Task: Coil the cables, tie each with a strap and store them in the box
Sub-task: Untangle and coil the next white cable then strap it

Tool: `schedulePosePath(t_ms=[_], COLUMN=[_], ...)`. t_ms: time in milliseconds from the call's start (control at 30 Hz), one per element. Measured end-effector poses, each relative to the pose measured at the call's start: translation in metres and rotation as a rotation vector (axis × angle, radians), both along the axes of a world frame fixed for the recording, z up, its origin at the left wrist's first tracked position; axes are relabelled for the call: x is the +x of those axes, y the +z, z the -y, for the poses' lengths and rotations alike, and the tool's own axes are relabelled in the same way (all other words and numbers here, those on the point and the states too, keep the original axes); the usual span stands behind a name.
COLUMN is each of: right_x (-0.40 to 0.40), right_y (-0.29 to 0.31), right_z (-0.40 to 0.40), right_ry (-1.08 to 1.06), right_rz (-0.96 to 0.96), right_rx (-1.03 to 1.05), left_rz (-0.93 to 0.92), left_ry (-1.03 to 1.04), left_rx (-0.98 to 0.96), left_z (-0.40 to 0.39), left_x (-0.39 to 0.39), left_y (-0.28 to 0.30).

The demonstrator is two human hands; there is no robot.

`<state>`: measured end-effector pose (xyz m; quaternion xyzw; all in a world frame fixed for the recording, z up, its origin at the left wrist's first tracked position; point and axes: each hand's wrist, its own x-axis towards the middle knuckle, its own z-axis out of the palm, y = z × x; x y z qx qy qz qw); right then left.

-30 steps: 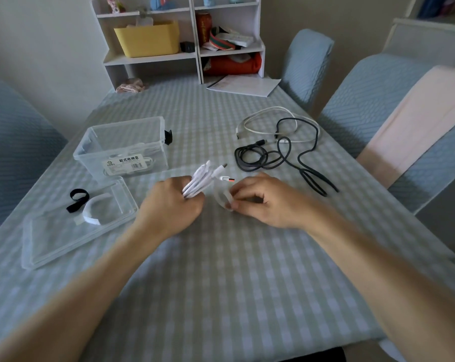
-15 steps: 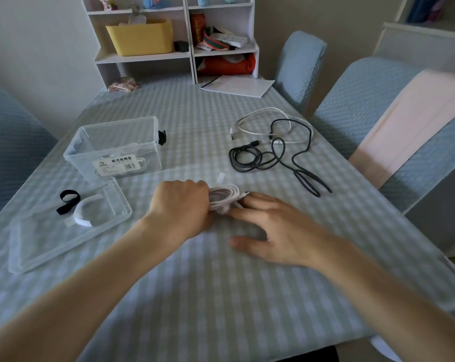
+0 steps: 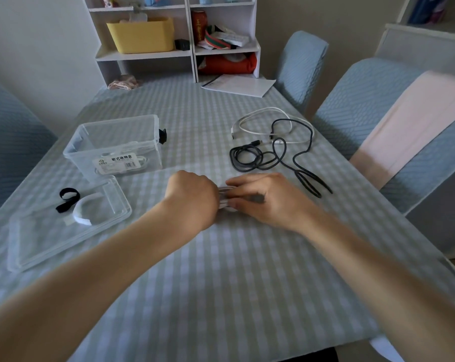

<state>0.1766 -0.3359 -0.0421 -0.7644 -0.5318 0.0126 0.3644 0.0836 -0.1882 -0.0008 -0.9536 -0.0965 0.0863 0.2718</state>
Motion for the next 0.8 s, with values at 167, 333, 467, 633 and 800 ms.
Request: schedulePosePath(t_ms=[167,333,467,633,800], right_x=[-0.003,-0.009,-0.01,-0.02,-0.025], right_y=[-0.007,-0.009,-0.008,-0.009,-0.006], right_z=[-0.006,-0.013,-0.011,-0.014,-0.013], right_ry=[0.003,-0.011,-0.029,-0.056,-0.098], right_rz=[-0.04,-0.025,0.014,0.01,-0.052], right_rx=[0.014,0.041,0.039,0.024,0.014], left_rz=[0.111,0.268,0.528,0.565,0.581], left_ry=[-0.039,-0.094,-0.401,-0.499,-0.453], left_rx=[-0.204,-0.776,-0.862,-0.787,-0.843], left_z=[-0.02,-0.056,-0.07,-0.075,-0.072], left_x=[-0.005,-0.033,-0.052,-0.053,-0.054], left_y=[-0.006,-0.013,-0.038,-0.047,-0.048])
